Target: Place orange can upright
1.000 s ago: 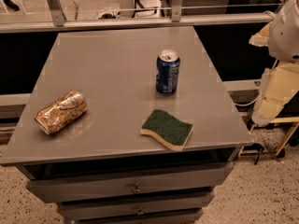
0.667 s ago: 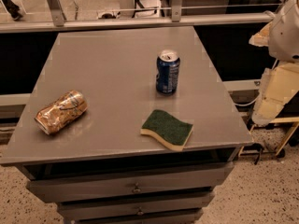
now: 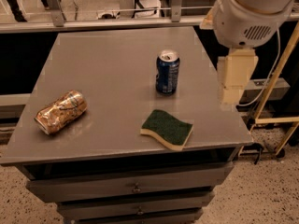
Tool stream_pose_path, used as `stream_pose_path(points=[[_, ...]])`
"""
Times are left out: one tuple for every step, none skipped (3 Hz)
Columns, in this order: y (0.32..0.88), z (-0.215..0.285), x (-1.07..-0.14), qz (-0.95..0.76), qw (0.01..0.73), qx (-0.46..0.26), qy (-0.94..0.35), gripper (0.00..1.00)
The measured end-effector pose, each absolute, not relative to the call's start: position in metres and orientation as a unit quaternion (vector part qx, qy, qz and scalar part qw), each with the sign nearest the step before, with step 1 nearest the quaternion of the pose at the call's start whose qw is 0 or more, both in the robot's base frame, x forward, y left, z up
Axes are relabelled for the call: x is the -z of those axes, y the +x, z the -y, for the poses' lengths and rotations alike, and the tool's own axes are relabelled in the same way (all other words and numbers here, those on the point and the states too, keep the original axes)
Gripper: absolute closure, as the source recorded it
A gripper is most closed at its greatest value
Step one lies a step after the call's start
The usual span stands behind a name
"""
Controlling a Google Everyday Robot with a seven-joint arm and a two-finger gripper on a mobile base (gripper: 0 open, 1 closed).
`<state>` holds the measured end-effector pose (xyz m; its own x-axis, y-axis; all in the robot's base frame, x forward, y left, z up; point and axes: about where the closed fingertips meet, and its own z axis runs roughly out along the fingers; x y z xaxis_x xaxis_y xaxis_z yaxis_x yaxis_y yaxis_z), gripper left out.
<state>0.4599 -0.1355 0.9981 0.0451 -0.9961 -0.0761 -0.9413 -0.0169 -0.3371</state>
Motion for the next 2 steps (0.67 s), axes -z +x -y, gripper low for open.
stream_pose_path(points=[[0.464,0.078,-1.008,-0.620,0.149,0.114,-0.761,0.00],[0.461,0.015,-1.006,-0.550,0.138,0.118,-0.815,0.00]])
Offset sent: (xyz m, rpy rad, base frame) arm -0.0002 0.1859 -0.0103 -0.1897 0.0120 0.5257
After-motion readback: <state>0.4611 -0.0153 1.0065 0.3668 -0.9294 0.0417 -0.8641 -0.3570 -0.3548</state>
